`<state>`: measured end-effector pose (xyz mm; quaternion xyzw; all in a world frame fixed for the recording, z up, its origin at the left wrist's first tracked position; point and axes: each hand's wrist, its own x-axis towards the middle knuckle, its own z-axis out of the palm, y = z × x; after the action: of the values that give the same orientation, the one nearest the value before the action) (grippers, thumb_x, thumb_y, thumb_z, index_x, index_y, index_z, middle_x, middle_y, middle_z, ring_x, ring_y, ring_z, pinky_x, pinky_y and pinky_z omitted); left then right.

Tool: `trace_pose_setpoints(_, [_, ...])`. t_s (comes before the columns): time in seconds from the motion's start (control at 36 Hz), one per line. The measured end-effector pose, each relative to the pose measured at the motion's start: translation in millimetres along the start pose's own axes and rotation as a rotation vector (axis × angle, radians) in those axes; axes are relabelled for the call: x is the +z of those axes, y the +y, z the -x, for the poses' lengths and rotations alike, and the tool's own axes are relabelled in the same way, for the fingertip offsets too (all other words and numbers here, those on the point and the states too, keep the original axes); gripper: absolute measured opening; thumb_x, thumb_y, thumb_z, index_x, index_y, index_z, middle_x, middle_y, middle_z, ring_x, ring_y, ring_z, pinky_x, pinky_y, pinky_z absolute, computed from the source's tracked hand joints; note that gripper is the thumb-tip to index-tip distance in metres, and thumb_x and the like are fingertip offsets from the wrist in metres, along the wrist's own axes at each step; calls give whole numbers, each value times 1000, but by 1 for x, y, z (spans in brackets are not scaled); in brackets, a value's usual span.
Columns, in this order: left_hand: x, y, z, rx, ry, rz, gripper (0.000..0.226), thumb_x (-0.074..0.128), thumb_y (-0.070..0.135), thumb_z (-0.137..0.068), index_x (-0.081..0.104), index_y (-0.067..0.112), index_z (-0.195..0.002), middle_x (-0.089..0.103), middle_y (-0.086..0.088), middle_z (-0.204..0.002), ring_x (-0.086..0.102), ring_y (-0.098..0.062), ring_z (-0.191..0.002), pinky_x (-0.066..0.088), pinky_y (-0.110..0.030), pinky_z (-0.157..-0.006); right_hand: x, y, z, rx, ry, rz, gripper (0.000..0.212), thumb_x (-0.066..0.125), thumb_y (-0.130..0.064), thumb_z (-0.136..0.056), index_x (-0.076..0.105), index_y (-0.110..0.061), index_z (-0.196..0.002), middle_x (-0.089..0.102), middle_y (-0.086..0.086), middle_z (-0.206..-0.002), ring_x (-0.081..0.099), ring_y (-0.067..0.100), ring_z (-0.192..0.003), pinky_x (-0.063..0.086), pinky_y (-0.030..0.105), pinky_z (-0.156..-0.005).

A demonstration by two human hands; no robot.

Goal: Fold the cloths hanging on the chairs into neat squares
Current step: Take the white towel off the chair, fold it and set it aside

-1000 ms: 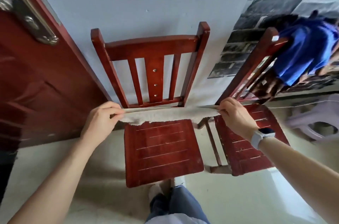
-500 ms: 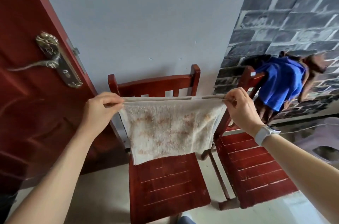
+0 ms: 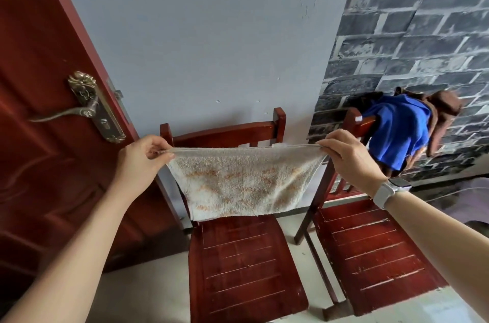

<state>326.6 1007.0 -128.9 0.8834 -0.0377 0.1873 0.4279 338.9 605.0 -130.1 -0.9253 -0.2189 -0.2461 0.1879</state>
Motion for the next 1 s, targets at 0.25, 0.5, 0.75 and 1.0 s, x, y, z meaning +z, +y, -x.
trace_pose_setpoints(0.25, [0,6,3,87,-17,-196,19,69,5,-77,73,17,-92,60,23,-76,52,15,-76,36,1,-69,6,4,-2,43,-23,-58,7,63,2,-82,66,4,-87,58,14,-85,58,28,-78,50,34,-71])
trace_pose_setpoints(0.5, [4,-4,12,116,-26,-263,6,71,9,-75,71,12,-81,57,31,-81,52,11,-74,33,1,-67,12,13,5,53,-68,-69,7,61,-3,-84,65,2,-87,57,11,-85,57,25,-76,52,37,-69])
trace_pose_setpoints(0.75, [18,-13,18,131,-39,-403,11,63,3,-83,70,4,-91,64,-9,-88,61,-25,-79,44,-31,-71,28,22,14,-21,-139,98,17,61,11,-78,64,5,-94,59,17,-85,60,33,-77,56,40,-64])
trace_pose_setpoints(1.0, [39,-35,13,61,-86,-438,9,60,9,-86,68,8,-89,62,-5,-89,60,-25,-82,43,-32,-66,64,35,18,67,-209,93,16,55,16,-76,62,4,-85,57,16,-79,57,34,-74,53,41,-57])
